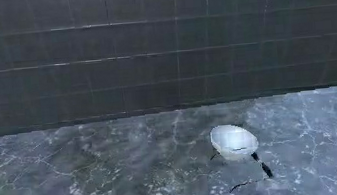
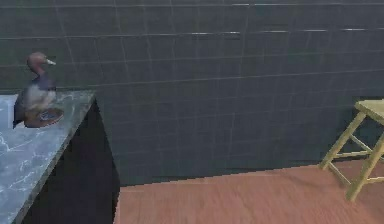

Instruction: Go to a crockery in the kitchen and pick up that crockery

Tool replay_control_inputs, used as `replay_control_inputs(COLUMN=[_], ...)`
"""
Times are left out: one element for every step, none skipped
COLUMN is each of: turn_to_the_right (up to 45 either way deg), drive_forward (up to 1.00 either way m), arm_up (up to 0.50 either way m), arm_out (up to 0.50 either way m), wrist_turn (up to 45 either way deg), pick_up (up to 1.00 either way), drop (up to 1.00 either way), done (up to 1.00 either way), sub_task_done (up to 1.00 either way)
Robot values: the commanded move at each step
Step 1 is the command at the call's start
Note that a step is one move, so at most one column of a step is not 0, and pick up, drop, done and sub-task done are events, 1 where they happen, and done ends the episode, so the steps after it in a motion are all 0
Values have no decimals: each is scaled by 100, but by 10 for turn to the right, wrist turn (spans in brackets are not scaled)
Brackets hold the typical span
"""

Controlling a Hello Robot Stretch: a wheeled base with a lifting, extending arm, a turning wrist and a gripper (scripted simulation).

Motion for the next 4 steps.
replay_control_inputs(turn_to_the_right=[-450, -210, 0, 0], drive_forward=[0, 0, 0, 0], arm_up=[0, 0, 50, 38], arm_out=[0, 0, 0, 0], wrist_turn=[0, 0, 0, 0], pick_up=[0, 0, 0, 0], drop=[0, 0, 0, 0], done=[0, 0, 0, 0], sub_task_done=[0, 0, 0, 0])
